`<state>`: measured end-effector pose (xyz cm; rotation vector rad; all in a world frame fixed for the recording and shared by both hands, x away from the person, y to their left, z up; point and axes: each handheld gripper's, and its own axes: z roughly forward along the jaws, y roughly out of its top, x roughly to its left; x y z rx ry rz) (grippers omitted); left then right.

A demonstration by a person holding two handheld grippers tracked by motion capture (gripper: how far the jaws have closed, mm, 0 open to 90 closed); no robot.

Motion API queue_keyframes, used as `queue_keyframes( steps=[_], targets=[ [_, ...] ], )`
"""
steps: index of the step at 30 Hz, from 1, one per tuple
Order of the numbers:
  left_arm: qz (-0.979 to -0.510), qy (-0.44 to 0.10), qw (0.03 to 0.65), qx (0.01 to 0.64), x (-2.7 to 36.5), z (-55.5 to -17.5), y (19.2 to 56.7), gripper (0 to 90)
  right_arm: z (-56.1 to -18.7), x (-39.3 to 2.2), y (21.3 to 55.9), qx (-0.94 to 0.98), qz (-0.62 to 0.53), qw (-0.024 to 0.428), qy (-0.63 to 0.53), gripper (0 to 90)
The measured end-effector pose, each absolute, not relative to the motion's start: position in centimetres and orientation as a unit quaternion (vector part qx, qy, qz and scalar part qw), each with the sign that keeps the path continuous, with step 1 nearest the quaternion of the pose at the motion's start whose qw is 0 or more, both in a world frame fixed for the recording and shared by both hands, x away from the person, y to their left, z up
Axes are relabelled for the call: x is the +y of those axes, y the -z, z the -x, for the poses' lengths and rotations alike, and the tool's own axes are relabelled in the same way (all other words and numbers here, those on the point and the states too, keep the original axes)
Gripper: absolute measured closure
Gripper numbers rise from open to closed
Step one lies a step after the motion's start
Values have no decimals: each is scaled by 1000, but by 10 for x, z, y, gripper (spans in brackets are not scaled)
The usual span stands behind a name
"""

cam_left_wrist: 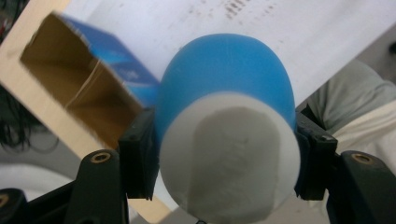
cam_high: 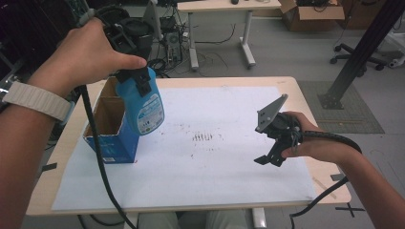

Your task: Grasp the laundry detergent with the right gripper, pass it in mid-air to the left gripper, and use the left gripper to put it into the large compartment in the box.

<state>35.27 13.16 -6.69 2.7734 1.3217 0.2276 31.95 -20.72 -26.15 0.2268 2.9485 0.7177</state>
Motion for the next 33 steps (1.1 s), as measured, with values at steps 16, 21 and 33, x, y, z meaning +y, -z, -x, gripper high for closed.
queue_keyframes(
  steps=[16,21,33],
  targets=[
    [-828,-95,36,552,172,-368,52,380,-320,-209,263,968,-74,58,-233,63],
    [-803,-98,35,587,187,-375,54,380,-320,-209,265,968,-73,57,-232,62],
    [-760,-108,42,640,220,-389,73,380,-323,-206,271,969,-80,49,-230,61]
  ],
)
